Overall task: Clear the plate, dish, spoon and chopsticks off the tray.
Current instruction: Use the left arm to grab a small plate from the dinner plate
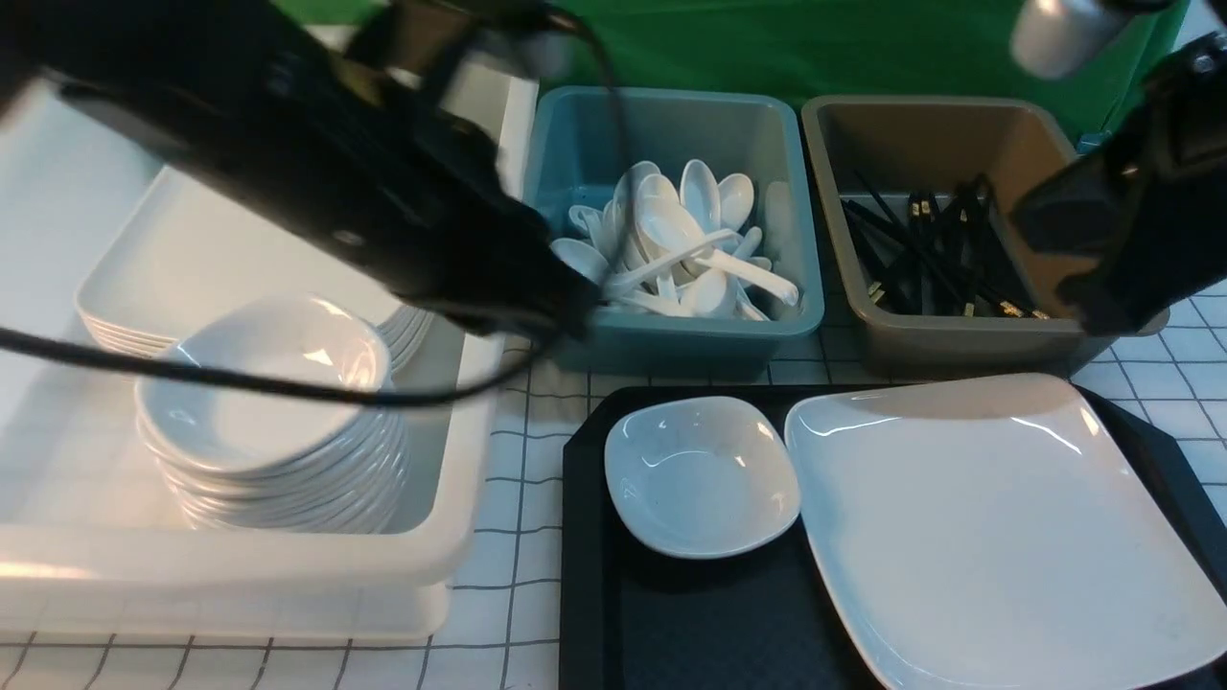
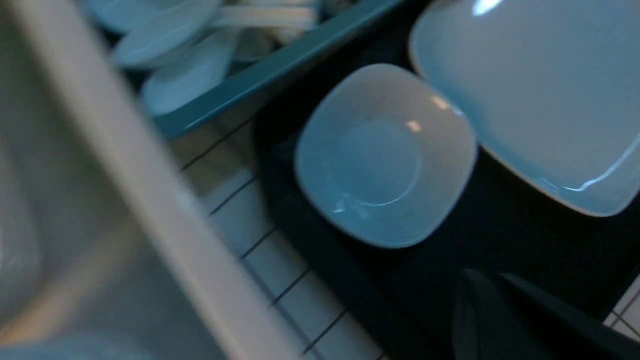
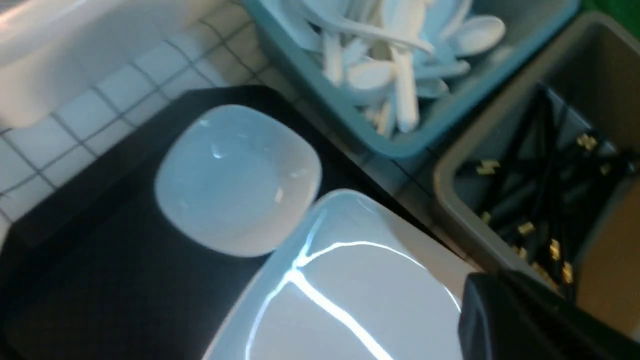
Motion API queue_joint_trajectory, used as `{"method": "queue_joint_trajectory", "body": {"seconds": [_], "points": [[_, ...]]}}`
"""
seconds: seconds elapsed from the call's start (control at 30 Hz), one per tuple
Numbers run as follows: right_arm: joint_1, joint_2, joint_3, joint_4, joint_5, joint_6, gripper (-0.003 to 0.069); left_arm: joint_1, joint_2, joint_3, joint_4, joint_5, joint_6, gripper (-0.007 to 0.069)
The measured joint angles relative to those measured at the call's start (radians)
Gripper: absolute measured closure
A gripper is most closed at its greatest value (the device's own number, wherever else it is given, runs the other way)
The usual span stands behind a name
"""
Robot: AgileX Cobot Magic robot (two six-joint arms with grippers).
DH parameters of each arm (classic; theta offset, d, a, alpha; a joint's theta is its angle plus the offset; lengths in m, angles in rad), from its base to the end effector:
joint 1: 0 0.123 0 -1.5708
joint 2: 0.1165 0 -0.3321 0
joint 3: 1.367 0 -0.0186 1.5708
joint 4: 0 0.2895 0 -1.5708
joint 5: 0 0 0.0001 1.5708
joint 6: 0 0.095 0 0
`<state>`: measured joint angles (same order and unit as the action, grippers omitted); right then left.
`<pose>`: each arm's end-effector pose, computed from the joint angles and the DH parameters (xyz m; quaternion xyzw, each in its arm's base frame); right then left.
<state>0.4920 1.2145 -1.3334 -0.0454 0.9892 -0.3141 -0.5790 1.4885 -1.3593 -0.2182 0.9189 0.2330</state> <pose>0.2379 0.1234 0.4561 -0.3660 0.8475 0.0119 0.3842 0.2889 -0.2084 0.3852 0.3405 0.8857 -0.1523 0.2764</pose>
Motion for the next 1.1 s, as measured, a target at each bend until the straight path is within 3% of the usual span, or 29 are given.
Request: {"method": "queue_joint_trajectory", "body": {"seconds": [0.13,0.27,0.37,0.4,0.47,0.63,0.77,0.87,0.97,1.0,1.07,1.1], "points": [[-0.131,-0.008,0.0,0.059,0.069,-0.002,0.0662,-0.166,0.119,0.0,0.079,-0.072,0.0,0.0563],[-0.196,-0.009,0.0,0.147,0.139,-0.041,0.0662,-0.257,0.265,0.0,0.159,-0.109,0.0,0.0402],[-0.2,-0.009,0.0,0.217,0.152,-0.086,0.0662,-0.281,0.351,0.0,0.236,-0.147,0.001,0.0269],[-0.2,-0.009,0.0,0.223,0.152,-0.086,0.0662,-0.282,0.356,0.0,0.242,-0.147,0.001,0.026],[-0.201,-0.009,0.0,0.288,0.157,-0.125,0.0662,-0.282,0.42,0.0,0.302,-0.186,-0.001,0.015],[-0.201,-0.009,0.0,0.325,0.167,-0.142,0.0662,-0.282,0.495,0.0,0.378,-0.202,-0.004,0.0069],[-0.201,-0.01,0.0,0.347,0.189,-0.145,0.0662,-0.282,0.525,-0.001,0.404,-0.22,-0.005,0.0084],[-0.201,-0.01,0.0,0.354,0.208,-0.146,0.0662,-0.282,0.53,-0.002,0.408,-0.237,-0.005,0.0157],[-0.201,-0.01,0.0,0.356,0.224,-0.15,0.0662,-0.282,0.533,-0.002,0.425,-0.244,-0.005,0.0321],[-0.201,-0.01,0.0,0.356,0.226,-0.15,0.0662,-0.282,0.533,-0.002,0.426,-0.246,-0.005,0.0333],[-0.201,-0.01,0.0,0.357,0.227,-0.152,0.0662,-0.282,0.534,-0.008,0.449,-0.26,0.0,0.0493],[-0.201,-0.01,0.0,0.357,0.227,-0.153,0.0662,-0.283,0.532,-0.013,0.453,-0.261,0.0,0.0507]]}}
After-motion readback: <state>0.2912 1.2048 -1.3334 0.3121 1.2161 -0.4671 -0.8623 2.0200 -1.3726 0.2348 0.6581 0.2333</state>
